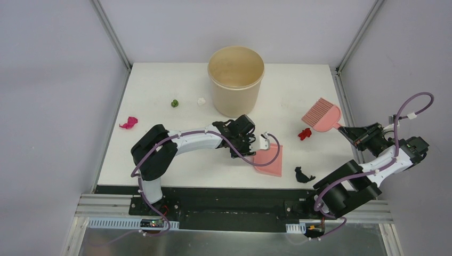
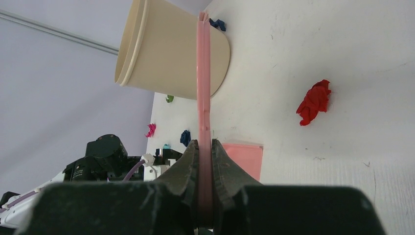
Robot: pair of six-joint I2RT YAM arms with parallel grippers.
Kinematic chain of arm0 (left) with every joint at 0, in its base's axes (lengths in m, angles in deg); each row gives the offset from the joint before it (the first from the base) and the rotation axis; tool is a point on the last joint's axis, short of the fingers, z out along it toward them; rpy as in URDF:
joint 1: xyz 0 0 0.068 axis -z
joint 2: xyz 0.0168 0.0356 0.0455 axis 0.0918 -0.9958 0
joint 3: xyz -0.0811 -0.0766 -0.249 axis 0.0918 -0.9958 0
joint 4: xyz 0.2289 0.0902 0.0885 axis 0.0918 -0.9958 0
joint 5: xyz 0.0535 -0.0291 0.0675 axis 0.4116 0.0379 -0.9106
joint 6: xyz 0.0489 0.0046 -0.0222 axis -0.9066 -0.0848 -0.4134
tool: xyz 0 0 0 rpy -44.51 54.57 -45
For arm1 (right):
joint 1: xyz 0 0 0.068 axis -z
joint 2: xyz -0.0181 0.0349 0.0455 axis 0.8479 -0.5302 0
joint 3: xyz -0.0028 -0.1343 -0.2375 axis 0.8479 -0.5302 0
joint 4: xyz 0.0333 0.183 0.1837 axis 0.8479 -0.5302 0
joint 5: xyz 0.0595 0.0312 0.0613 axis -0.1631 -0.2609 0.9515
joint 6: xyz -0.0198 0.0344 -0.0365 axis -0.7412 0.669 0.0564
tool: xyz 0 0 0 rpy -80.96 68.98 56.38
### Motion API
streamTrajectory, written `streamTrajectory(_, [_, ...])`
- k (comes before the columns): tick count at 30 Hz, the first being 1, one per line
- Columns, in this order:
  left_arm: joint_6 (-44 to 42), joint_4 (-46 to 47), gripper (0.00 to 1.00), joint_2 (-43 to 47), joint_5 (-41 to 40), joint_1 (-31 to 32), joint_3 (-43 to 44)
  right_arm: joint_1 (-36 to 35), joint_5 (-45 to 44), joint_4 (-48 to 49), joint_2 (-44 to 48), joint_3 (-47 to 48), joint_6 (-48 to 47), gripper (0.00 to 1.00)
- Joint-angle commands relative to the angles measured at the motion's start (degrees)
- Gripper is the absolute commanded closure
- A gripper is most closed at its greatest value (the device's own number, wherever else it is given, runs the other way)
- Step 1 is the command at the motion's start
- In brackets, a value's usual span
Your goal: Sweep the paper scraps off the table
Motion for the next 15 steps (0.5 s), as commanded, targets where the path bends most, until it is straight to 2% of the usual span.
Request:
streamTrajectory(1, [0.5, 0.0, 0.64, 1.1, 2.3, -0.4, 1.4, 0.6, 3.1, 0.2, -0.7, 2.4, -2.4, 1.0])
streamTrajectory(5, [3.7, -2.4, 0.77, 1.4, 0.8, 0.1, 3.6, 0.6, 2.9, -1.2, -1.3, 2.7, -3.8, 1.0])
streamTrajectory(10, [11.0, -10.9, 0.88, 3.8, -6.9, 3.9, 6.9, 0.5, 0.2, -0.7, -1.0, 2.8, -4.6, 1.0])
streamTrajectory(15, [19.0, -17.5, 1.0, 5.7, -6.7, 5.1, 7.6, -3.8, -9.1, 4.8, 1.2, 5.2, -0.8, 1.0])
